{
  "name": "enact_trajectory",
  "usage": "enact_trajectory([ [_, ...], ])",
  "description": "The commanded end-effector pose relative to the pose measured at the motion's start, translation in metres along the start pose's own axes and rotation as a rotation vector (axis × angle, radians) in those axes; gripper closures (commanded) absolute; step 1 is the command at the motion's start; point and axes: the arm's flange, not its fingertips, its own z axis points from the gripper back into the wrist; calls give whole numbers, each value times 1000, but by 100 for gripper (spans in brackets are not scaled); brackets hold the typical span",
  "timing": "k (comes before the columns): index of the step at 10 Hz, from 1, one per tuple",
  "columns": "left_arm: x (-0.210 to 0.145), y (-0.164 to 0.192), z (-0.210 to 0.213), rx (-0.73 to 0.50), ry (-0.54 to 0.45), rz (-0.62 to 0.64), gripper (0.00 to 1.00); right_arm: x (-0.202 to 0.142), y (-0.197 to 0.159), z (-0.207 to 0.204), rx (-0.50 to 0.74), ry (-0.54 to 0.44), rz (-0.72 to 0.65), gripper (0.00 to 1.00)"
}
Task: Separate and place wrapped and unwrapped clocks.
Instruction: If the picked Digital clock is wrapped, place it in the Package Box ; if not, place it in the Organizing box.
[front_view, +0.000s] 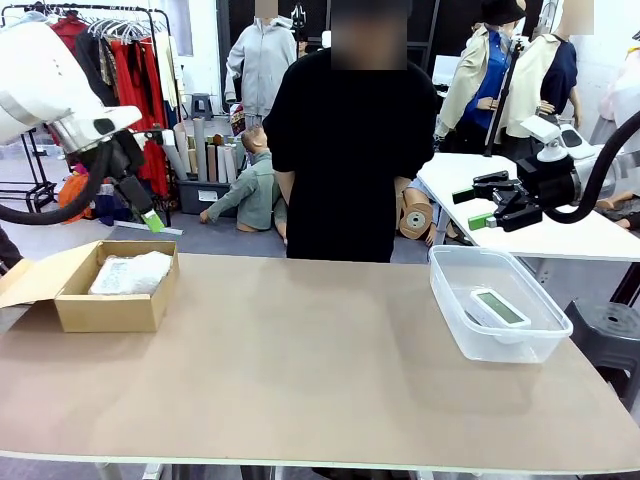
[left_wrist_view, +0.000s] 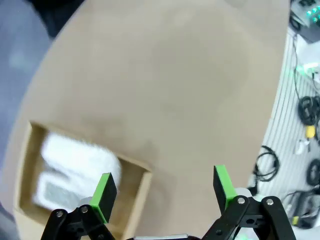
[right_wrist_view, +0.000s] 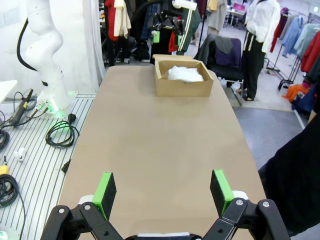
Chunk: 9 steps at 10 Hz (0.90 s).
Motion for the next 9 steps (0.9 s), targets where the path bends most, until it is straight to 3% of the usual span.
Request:
enact_trajectory([
  [1, -9, 13, 5, -165, -164, -211, 0, 2, 1, 1, 0, -1, 3, 0],
  [3, -21, 18, 26, -346, -365, -372, 0, 2, 1, 1, 0, -1, 3, 0],
  [4, -32, 18, 34, -378, -435, -391, 0, 2, 1, 1, 0, -1, 3, 0],
  [6, -37, 19, 36, -391, -442, -349, 0, 2, 1, 1, 0, -1, 3, 0],
  [7, -30, 6, 31, -320, -449, -422, 0, 2, 1, 1, 0, -1, 3, 0],
  [9, -30, 6, 31, -320, -449, -422, 0, 2, 1, 1, 0, -1, 3, 0],
])
